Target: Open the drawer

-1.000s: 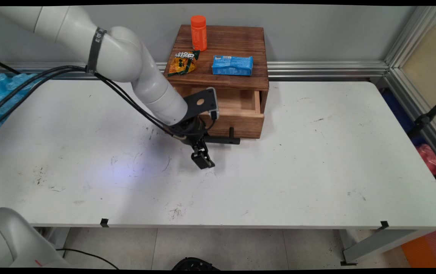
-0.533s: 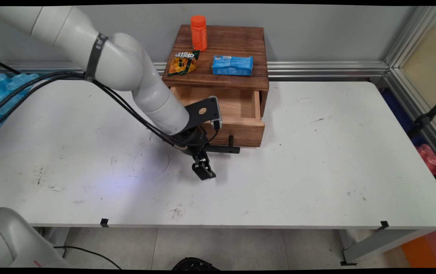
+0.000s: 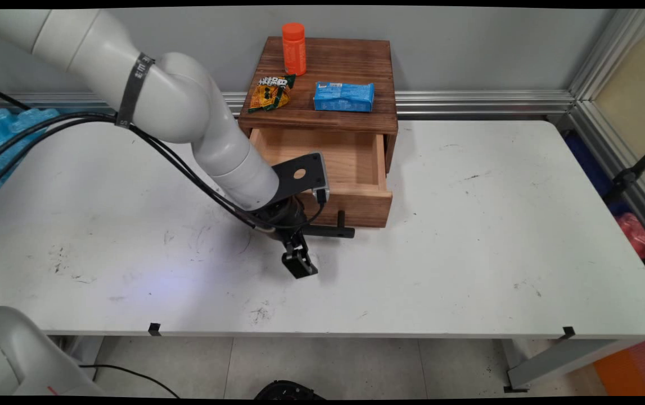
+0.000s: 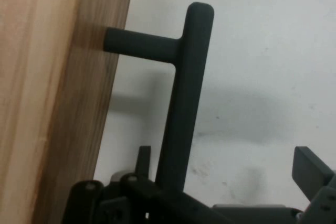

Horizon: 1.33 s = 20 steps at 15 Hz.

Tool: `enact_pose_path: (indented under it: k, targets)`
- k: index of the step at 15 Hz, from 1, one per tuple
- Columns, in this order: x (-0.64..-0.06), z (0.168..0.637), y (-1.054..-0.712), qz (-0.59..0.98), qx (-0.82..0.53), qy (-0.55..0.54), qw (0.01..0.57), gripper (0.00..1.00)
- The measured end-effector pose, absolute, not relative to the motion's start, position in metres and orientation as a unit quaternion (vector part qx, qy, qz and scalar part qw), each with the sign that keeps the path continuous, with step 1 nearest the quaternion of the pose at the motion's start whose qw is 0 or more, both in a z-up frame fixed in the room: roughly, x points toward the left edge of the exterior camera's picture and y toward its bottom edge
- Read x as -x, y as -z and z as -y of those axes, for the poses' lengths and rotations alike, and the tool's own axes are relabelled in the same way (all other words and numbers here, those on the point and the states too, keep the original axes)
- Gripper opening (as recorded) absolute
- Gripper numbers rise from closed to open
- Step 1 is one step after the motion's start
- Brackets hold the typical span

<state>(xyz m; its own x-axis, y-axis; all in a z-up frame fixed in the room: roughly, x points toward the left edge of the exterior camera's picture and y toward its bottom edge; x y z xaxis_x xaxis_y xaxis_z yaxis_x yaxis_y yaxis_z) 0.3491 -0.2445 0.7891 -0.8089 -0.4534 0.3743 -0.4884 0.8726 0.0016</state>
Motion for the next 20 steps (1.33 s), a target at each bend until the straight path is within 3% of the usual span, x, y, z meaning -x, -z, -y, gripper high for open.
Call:
enact_pose_path:
  k: [20]
  targets:
    - [-0.333,0.193,-0.802,0.955,-0.237,-0.015,0.176,1.00]
